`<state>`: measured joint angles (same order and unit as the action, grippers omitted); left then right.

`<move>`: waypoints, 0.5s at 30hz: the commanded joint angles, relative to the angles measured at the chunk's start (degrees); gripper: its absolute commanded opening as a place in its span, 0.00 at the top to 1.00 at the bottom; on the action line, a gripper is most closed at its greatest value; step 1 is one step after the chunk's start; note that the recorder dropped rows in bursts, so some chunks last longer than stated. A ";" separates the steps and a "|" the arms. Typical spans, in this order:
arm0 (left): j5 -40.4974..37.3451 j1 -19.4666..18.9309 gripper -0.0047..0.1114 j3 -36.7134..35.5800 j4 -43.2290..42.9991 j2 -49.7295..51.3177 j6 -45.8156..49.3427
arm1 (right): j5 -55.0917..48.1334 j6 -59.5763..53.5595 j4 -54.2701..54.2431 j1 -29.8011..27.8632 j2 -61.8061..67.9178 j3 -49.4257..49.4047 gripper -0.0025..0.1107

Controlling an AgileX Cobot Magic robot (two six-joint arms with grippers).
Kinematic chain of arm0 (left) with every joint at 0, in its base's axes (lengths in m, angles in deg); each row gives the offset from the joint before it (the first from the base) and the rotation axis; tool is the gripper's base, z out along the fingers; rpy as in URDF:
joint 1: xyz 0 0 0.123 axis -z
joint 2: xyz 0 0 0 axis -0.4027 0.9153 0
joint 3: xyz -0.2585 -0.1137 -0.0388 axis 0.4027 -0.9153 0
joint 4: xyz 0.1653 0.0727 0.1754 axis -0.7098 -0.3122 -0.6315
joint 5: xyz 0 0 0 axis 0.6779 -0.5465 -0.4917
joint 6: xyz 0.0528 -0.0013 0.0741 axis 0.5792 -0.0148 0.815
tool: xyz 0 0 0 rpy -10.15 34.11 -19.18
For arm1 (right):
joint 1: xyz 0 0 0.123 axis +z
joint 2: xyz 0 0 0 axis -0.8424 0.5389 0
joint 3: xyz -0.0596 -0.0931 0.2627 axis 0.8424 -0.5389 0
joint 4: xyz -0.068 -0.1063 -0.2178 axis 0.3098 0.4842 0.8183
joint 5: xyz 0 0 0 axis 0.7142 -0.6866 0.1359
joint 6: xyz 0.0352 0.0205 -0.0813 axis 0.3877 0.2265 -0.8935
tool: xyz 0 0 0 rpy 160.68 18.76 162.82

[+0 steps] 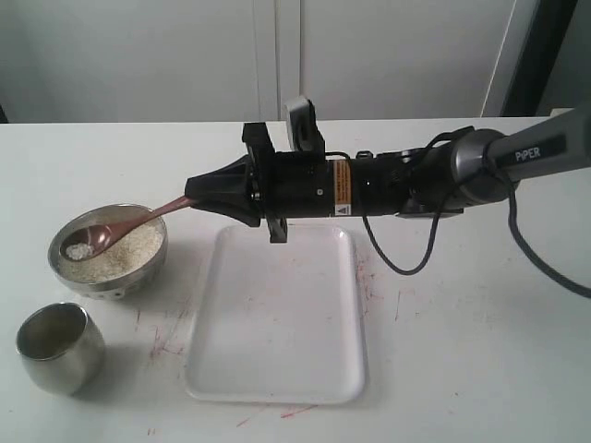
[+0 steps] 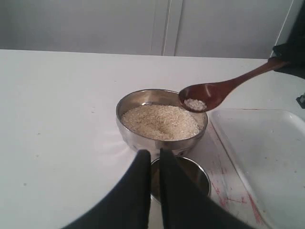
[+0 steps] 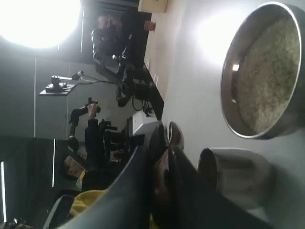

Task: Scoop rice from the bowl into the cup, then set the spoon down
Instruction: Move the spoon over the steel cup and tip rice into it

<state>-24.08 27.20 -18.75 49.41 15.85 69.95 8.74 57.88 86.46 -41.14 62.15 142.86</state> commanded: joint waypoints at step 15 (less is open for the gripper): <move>-0.18 -0.04 0.84 0.19 0.52 -0.24 -0.11 | 1.30 -1.95 3.10 3.90 -0.16 -0.28 0.98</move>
<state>-24.08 27.20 -18.75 49.41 15.85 69.95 9.22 57.28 89.56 -37.72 62.15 142.62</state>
